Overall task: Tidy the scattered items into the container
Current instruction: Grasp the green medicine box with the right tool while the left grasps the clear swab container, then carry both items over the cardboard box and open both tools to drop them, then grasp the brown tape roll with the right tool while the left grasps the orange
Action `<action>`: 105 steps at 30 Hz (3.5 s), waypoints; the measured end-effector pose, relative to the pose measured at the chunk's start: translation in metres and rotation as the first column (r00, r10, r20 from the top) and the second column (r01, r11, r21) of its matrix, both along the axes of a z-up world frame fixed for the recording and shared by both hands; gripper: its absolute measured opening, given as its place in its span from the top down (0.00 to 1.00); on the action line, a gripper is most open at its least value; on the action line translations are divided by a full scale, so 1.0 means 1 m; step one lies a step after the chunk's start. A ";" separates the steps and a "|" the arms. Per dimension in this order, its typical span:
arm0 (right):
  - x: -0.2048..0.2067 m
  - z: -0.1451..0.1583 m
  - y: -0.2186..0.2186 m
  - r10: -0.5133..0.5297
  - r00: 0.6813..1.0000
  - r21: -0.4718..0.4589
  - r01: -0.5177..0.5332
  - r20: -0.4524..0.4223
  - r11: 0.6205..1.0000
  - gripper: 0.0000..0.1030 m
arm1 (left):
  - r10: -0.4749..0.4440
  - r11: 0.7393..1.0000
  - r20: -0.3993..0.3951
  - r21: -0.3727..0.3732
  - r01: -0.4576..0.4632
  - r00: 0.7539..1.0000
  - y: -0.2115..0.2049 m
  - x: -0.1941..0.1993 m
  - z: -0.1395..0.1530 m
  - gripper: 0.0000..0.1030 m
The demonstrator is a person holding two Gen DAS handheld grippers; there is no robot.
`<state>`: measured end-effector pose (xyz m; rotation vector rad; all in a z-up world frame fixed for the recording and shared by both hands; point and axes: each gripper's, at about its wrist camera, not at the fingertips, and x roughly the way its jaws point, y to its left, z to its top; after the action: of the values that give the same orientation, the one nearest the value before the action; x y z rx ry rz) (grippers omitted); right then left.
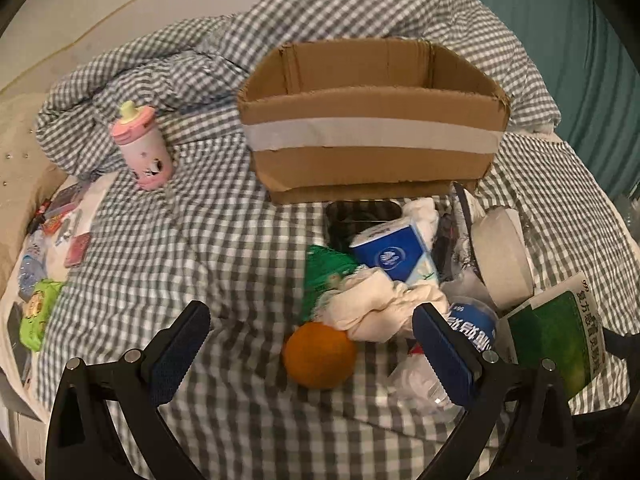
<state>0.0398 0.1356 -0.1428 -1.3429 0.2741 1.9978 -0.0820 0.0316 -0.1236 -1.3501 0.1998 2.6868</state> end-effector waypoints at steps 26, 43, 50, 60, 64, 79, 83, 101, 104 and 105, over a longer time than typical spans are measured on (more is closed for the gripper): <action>0.052 0.054 0.028 -0.136 0.978 0.028 0.142 -0.158 0.989 0.21 | -0.365 0.931 0.127 0.047 0.362 0.922 0.077 0.021 -0.067 0.31; 0.012 0.110 0.005 -0.070 0.973 0.106 0.095 -0.218 0.990 0.21 | -0.305 0.944 -0.075 0.107 0.312 0.949 0.035 0.015 0.046 0.37; -0.038 0.149 0.011 0.014 0.965 0.138 0.023 -0.262 0.990 0.21 | -0.258 0.949 -0.154 0.146 0.281 0.954 0.014 -0.023 0.090 0.37; -0.118 0.198 0.063 0.111 0.947 0.192 -0.054 -0.301 0.980 0.21 | -0.192 0.961 -0.263 0.144 0.235 0.946 0.018 -0.100 0.147 0.37; -0.146 0.186 0.093 0.097 0.943 0.148 -0.052 -0.319 0.988 0.21 | -0.156 0.970 -0.255 0.144 0.196 0.954 0.030 -0.137 0.142 0.37; -0.118 0.172 0.117 0.001 0.934 0.104 0.039 -0.359 0.994 0.02 | -0.139 0.981 -0.235 0.098 0.166 0.962 0.049 -0.163 0.115 0.00; -0.090 0.176 0.093 0.009 0.936 0.105 0.030 -0.352 0.994 0.02 | -0.165 0.977 -0.223 0.099 0.191 0.961 0.044 -0.140 0.118 0.00; -0.043 0.047 0.039 -0.075 0.981 -0.092 0.059 -0.181 0.994 0.02 | -0.298 0.953 -0.029 0.052 0.299 0.954 -0.004 -0.012 -0.021 0.00; -0.052 0.044 0.042 -0.074 0.981 -0.096 0.058 -0.178 0.994 0.02 | -0.320 0.945 -0.028 0.059 0.321 0.947 -0.004 -0.011 -0.034 0.00; -0.053 0.042 0.043 -0.071 0.981 -0.098 0.054 -0.179 0.994 0.02 | -0.328 0.942 -0.023 0.070 0.329 0.944 -0.004 -0.012 -0.037 0.00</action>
<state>-0.0132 0.1784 -0.1004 -1.1922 0.4936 2.0795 -0.0939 0.0276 -0.1602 -1.1633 0.2959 2.3992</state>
